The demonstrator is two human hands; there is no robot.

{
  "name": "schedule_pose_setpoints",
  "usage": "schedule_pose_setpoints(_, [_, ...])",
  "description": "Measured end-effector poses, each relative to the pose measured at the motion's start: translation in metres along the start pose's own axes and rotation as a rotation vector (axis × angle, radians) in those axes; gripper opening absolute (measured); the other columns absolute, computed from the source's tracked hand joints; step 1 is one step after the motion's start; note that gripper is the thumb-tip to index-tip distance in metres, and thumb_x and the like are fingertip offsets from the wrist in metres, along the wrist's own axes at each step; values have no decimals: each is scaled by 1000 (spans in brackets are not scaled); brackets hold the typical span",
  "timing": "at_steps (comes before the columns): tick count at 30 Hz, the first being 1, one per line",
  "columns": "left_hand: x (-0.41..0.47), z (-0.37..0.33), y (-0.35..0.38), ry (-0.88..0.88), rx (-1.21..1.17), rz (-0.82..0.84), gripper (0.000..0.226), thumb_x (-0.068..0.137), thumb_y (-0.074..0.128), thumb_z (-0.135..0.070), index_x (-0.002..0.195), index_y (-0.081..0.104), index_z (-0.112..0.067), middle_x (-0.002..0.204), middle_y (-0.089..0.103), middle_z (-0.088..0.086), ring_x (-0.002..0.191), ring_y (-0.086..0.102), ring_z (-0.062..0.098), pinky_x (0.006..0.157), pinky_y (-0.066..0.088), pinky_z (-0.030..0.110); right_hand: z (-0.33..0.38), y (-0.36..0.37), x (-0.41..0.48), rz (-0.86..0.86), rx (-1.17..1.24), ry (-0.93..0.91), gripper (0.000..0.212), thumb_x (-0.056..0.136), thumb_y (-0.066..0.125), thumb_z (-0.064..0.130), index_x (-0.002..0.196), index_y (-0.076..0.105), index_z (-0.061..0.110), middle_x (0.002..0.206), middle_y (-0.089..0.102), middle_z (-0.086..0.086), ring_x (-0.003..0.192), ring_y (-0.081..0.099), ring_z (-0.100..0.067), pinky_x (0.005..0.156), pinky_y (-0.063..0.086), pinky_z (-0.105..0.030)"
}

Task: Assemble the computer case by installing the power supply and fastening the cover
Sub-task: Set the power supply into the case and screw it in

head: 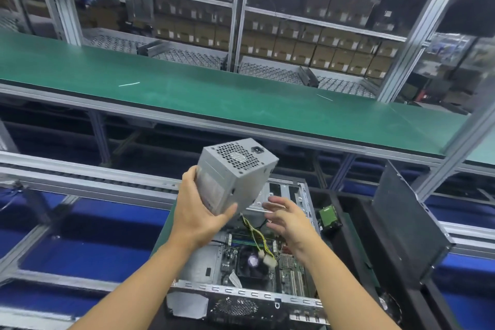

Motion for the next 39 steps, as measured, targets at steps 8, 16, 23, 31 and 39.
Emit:
schedule_pose_setpoints(8, [8,-23,6,210,280,104,102,59,81,-60,141,30,-26,125,44,-13,109,47,12,94,47,41,19,1,-2,16,318,-18,30,101,52,7,131,57,9,134,61,-21,123,62,-37,101,52,-47])
schedule_pose_setpoints(16, [41,-21,7,-31,152,758,88,61,89,-42,128,34,-58,119,57,-20,103,62,2,83,58,32,75,7,-18,466,-471,-384,109,72,87,58,149,11,71,163,25,30,149,27,6,112,39,-31])
schedule_pose_setpoints(23, [48,-23,8,183,378,626,93,60,84,-56,138,34,-57,138,40,-31,129,34,-7,108,35,38,73,17,-18,316,-526,-496,96,68,93,28,141,34,46,134,49,22,120,50,10,98,45,-15])
schedule_pose_setpoints(31, [36,10,9,-257,41,-193,52,84,61,-61,114,51,-20,114,46,-2,114,46,20,102,40,42,82,19,-23,-193,167,-533,104,66,89,28,151,28,33,142,49,5,124,56,-11,88,57,-27])
schedule_pose_setpoints(39, [4,28,81,-960,-1026,391,86,74,58,-82,131,62,-18,125,68,14,112,67,33,90,55,54,63,47,-32,-270,276,-524,91,68,86,27,138,28,32,130,51,4,116,60,-14,91,59,-33])
Point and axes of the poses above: each hand's wrist, its own x-axis towards the middle knuckle, its own y-axis out of the palm, z = x × y, the point moved 5 cm from there along x, towards the middle knuckle
